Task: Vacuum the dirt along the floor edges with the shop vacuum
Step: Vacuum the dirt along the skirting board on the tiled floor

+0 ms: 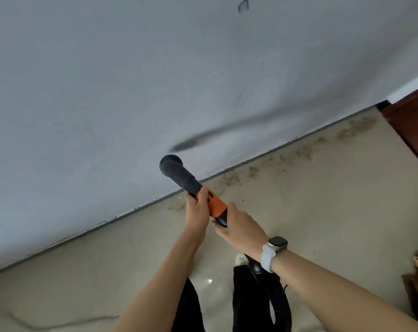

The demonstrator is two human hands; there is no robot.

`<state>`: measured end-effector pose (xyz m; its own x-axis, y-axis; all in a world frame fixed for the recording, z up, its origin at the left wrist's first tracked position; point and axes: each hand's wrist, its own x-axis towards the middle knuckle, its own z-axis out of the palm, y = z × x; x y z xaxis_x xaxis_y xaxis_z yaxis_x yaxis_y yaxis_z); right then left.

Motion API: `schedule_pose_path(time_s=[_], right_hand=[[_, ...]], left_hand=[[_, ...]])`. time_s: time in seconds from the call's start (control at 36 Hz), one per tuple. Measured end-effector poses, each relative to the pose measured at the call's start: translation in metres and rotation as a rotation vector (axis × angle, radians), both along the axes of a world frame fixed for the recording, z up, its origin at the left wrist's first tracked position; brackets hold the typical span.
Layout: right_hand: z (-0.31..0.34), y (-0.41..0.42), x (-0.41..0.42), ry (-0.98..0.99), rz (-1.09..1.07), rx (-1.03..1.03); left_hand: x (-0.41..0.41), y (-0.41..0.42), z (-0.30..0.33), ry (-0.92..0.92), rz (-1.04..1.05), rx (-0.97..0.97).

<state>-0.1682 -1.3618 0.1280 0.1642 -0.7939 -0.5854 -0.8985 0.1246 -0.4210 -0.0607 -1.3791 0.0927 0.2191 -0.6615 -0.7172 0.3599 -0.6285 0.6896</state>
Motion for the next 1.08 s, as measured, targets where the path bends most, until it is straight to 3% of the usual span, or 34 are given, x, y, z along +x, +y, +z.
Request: schedule_pose_path(time_s=[0.17, 0.28, 0.39, 0.5, 0.75, 1.08], right_hand=[[-0.025, -0.011, -0.039, -0.156, 0.163, 0.112], [-0.040, -0.006, -0.054, -0.269, 0.147, 0.231], [-0.069, 0.013, -0.061, -0.261, 0.212, 0.302], [-0.119, 0.022, -0.049, -0.192, 0.310, 0.222], [-0.307, 0.003, -0.009, -0.082, 0.510, 0.168], [-0.542, -0.025, -0.037, 0.021, 0.536, 0.182]], left_hand=[[-0.026, 0.017, -0.018, -0.072, 0.172, -0.063], [-0.033, 0.031, -0.035, -0.077, 0.303, -0.072], [-0.024, 0.047, -0.066, -0.021, 0.442, -0.012], [-0.012, 0.057, -0.114, 0.118, 0.614, 0.010], [0.016, 0.057, -0.313, 0.221, 0.859, 0.115], [-0.012, 0.038, -0.554, 0.244, 0.757, 0.149]])
